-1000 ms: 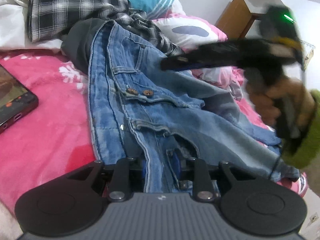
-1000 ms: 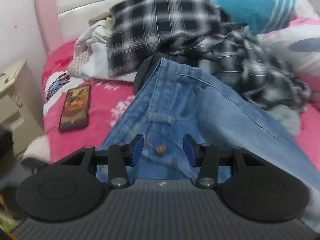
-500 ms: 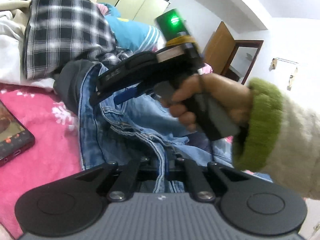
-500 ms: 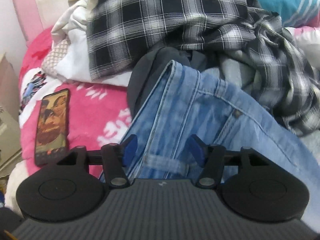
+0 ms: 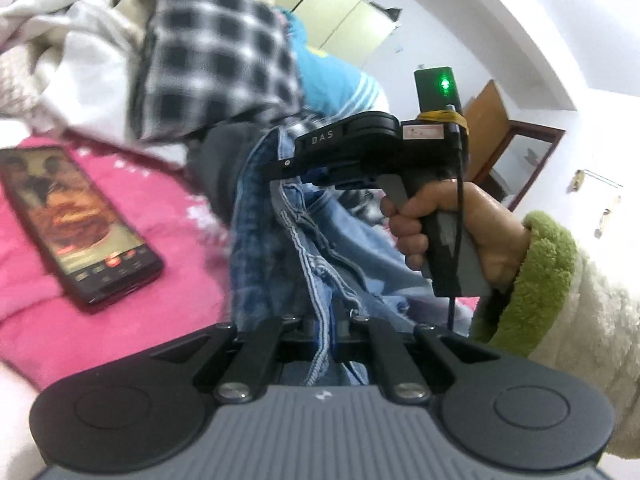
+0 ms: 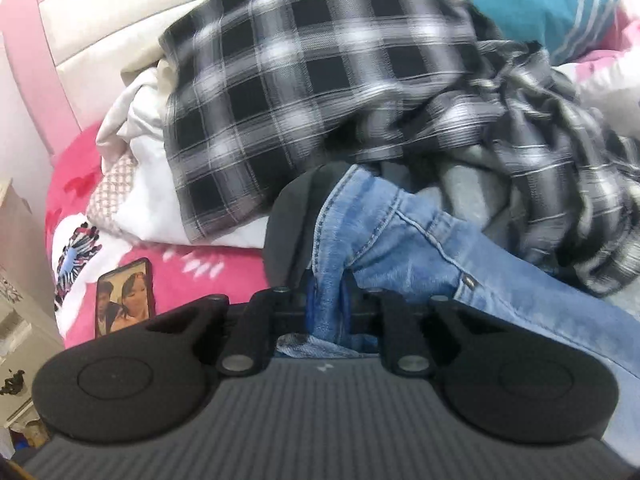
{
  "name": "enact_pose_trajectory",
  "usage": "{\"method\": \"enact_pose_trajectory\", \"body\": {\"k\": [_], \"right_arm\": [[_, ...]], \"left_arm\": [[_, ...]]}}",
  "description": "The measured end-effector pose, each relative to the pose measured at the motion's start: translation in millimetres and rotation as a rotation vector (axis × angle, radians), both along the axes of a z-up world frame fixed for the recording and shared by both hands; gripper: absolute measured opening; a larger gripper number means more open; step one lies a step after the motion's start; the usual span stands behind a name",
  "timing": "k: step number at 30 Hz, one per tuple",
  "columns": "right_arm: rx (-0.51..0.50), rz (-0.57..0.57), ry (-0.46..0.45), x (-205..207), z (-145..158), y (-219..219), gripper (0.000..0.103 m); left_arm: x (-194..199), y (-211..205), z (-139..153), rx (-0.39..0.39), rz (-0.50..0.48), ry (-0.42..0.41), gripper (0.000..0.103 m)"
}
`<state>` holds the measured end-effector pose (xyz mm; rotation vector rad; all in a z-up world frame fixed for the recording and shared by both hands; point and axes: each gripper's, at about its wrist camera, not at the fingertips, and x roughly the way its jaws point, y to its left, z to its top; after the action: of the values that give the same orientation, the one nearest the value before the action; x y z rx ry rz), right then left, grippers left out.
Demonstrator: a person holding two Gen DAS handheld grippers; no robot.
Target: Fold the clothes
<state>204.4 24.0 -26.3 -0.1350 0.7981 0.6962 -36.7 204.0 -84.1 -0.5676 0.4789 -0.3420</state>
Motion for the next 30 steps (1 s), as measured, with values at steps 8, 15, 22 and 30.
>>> {"method": "enact_pose_trajectory", "body": {"k": [8,15,22,30], "right_arm": [[-0.027,0.053,0.023,6,-43,18,0.025],[0.141,0.069,0.012,1,-9,-22,0.059],[0.395,-0.079,0.003,-33,46,-137,0.066],[0.689,-0.294,0.206,-136,34,-295,0.070]], "left_arm": [[13,3,-20,0.073,-0.018,0.143,0.010],[-9,19,-8,0.055,0.029,0.145,0.049],[-28,29,-6,-0.105,-0.015,0.228,0.057],[-50,21,-11,-0.127,-0.029,0.318,0.058]]}}
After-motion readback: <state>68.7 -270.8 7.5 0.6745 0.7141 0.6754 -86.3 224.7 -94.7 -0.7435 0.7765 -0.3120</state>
